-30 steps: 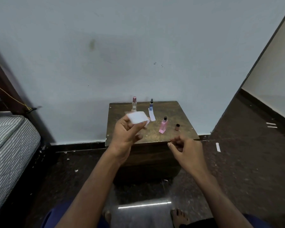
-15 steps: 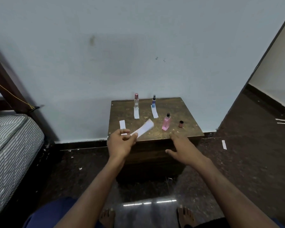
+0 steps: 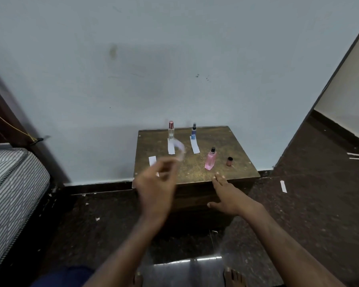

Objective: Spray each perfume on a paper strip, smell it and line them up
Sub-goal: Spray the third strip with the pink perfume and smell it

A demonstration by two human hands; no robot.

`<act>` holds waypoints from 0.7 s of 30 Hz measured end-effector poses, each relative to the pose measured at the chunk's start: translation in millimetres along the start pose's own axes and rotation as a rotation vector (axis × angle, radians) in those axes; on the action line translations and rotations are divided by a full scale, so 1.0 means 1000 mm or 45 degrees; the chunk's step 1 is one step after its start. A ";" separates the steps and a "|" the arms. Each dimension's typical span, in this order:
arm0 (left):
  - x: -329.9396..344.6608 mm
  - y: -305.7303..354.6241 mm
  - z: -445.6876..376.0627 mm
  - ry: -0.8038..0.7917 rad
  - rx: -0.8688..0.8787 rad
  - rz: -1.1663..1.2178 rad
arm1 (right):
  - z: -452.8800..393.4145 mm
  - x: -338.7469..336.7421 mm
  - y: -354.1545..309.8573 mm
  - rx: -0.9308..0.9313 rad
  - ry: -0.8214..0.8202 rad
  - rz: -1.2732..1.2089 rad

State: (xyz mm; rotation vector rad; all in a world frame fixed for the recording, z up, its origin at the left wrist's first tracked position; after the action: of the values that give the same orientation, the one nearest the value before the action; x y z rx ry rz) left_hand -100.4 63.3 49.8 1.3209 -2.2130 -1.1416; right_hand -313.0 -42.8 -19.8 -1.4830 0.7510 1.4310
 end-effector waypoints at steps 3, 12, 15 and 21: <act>0.005 0.017 0.021 -0.265 0.308 0.091 | 0.000 0.001 -0.007 0.013 0.029 -0.006; -0.002 0.021 0.012 -0.174 -0.033 0.048 | -0.001 0.002 -0.008 0.012 0.039 -0.006; 0.000 0.024 0.001 -0.113 0.130 -0.066 | -0.004 0.005 -0.010 -0.001 0.049 -0.052; -0.014 -0.003 -0.022 0.178 -0.312 -0.025 | 0.001 0.005 -0.011 0.023 0.062 -0.002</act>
State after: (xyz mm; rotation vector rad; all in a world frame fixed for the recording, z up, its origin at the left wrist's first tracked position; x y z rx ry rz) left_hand -77.6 64.3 62.9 1.2799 -1.8976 -1.2412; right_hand -303.4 -36.5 -22.6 -1.5089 0.7907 1.3872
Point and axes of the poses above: each hand's wrist, its own z-axis away from the middle knuckle, its own x-axis out of the palm, y = z × x, the point moved 1 cm from there along -z, towards the middle knuckle, and after that the axes turned 13 degrees about y, right-handed, at the moved point
